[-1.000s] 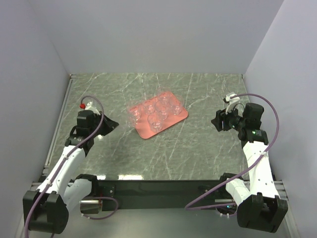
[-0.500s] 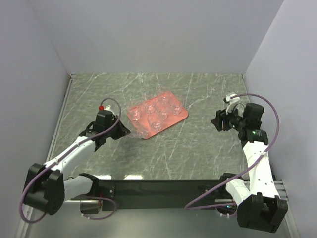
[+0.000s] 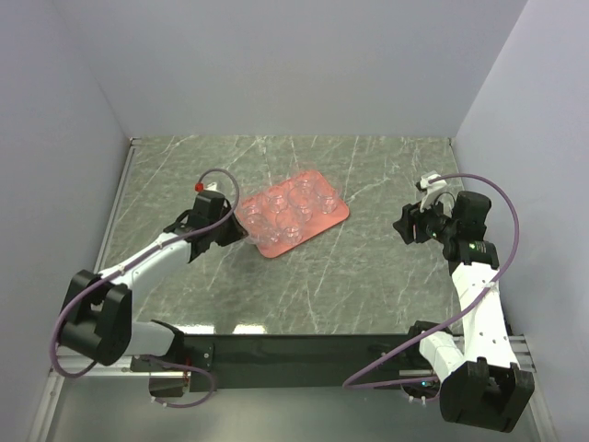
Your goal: Place the glasses into the tray
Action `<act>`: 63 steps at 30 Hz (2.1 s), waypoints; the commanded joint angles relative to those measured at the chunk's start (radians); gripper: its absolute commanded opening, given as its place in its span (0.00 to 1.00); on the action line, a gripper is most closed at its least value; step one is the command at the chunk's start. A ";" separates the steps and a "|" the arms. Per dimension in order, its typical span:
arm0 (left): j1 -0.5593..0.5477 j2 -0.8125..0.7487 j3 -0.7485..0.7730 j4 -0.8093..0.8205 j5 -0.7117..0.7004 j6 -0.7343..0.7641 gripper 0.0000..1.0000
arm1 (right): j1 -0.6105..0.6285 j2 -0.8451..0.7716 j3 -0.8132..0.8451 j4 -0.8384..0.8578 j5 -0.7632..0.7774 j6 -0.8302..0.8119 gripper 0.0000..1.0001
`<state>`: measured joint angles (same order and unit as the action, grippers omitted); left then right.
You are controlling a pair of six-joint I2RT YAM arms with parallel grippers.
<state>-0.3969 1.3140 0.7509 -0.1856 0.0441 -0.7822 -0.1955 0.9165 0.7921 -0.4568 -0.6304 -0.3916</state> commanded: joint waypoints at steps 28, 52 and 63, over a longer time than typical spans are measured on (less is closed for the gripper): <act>-0.068 0.030 0.171 -0.048 -0.075 0.081 0.37 | -0.022 -0.024 -0.004 0.017 -0.023 -0.009 0.60; 0.029 -0.555 0.125 -0.221 -0.454 0.389 0.99 | -0.125 -0.160 -0.007 0.058 0.010 0.089 0.62; 0.171 -0.668 0.010 -0.184 -0.523 0.397 0.99 | -0.125 -0.485 -0.197 0.309 0.550 0.440 1.00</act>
<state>-0.2302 0.6758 0.7845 -0.3939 -0.4183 -0.4061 -0.3149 0.5278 0.6384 -0.2859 -0.3382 -0.1238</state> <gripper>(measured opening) 0.993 0.988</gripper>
